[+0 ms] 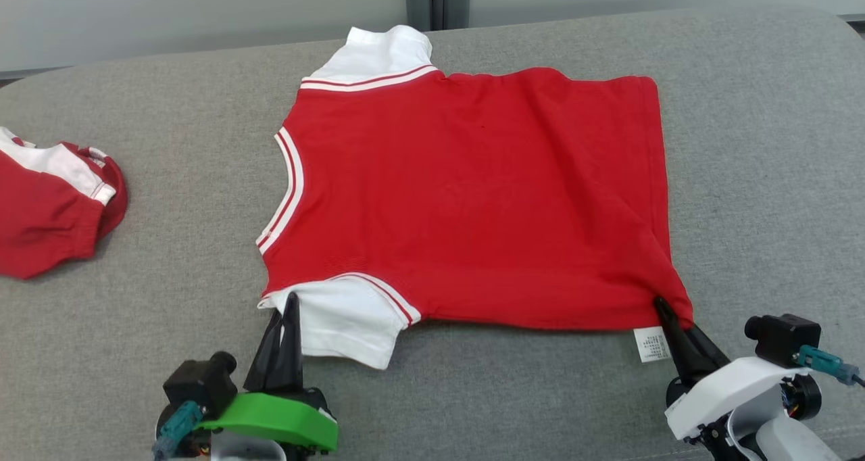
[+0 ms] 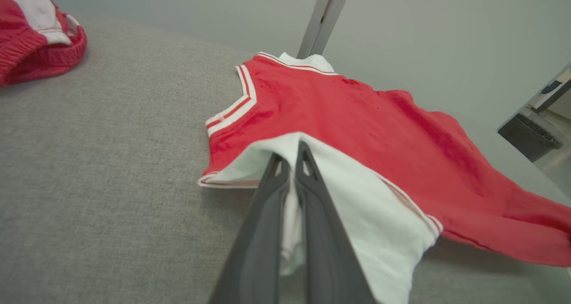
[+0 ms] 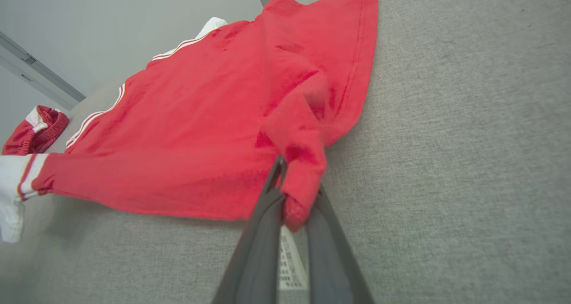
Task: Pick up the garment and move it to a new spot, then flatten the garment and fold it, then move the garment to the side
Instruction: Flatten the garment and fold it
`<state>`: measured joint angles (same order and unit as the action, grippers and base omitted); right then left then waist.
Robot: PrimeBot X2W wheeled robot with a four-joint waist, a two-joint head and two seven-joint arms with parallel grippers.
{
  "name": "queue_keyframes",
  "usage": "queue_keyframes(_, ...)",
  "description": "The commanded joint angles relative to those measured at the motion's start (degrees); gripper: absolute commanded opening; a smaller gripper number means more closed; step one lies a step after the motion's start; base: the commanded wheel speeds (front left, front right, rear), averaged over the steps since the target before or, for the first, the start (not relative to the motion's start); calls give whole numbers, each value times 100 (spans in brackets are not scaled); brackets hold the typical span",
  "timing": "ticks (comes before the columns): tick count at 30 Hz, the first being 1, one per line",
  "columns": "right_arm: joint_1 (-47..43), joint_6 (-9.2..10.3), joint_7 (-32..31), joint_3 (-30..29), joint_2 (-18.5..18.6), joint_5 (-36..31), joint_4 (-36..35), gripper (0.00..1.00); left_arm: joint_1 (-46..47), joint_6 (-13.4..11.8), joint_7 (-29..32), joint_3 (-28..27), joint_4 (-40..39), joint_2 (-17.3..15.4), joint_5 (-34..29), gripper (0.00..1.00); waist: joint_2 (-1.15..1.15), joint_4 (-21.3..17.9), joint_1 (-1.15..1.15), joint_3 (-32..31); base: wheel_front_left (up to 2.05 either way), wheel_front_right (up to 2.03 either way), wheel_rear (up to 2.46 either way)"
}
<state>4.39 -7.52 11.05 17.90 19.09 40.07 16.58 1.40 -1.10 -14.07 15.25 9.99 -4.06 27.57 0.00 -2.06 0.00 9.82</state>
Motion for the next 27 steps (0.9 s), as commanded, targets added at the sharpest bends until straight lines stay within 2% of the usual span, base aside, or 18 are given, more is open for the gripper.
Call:
queue_keyframes(1,107,6,-76,-10,2,-69,-37,0,211,40,56,4,80,-89,-56,0,0,-33,0,42,0,0,0)
queue_keyframes(13,844,6,-721,14,12,-24,16,0,1433,266,463,134,867,-410,-222,0,0,-192,0,362,0,0,0)
queue_keyframes(24,1807,6,-1048,70,6,3,379,0,2737,468,567,212,1906,-481,-315,0,0,-278,0,684,0,0,0)
queue_keyframes(25,1920,6,-1005,83,-2,-32,437,16,2847,465,546,213,2043,-490,-327,0,0,-292,0,700,0,0,0)
queue_keyframes(26,2031,6,-925,78,-42,-9,496,100,2957,457,461,198,2163,-497,-356,16,0,-305,0,709,0,0,0)
queue_keyframes(27,2088,6,-893,96,-55,-6,576,100,3023,435,410,198,2277,-509,-387,84,0,-313,0,709,0,0,0)
